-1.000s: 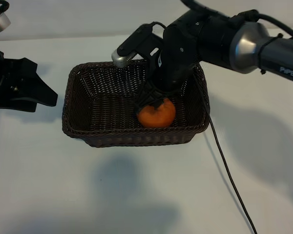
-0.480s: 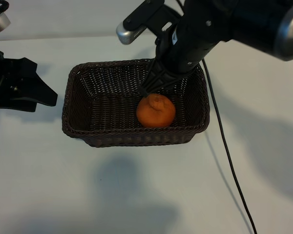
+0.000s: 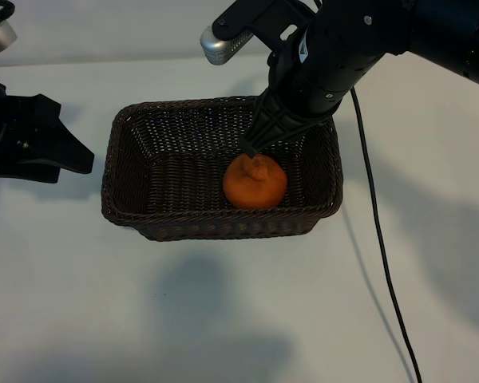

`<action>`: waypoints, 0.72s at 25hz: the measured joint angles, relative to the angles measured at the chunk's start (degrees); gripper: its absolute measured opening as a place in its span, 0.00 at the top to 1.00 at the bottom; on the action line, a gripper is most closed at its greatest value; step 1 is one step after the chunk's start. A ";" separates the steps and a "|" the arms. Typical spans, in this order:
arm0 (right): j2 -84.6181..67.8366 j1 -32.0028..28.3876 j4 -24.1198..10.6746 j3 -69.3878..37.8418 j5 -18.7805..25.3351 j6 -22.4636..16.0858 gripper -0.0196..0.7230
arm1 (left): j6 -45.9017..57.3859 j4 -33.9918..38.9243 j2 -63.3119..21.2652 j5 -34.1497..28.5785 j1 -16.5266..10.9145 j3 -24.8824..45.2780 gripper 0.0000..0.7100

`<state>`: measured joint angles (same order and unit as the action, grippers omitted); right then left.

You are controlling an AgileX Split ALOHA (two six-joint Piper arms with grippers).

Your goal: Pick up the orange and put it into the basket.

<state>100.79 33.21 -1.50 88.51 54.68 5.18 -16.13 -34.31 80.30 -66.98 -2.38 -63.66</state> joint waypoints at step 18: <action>-5.21 -3.72 -6.35 0.00 5.82 -5.18 0.48 | 0.00 0.00 0.00 0.00 0.00 0.00 0.24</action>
<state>95.58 29.49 -7.84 88.51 60.50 0.00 -16.13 -34.31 80.30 -66.98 -2.38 -63.66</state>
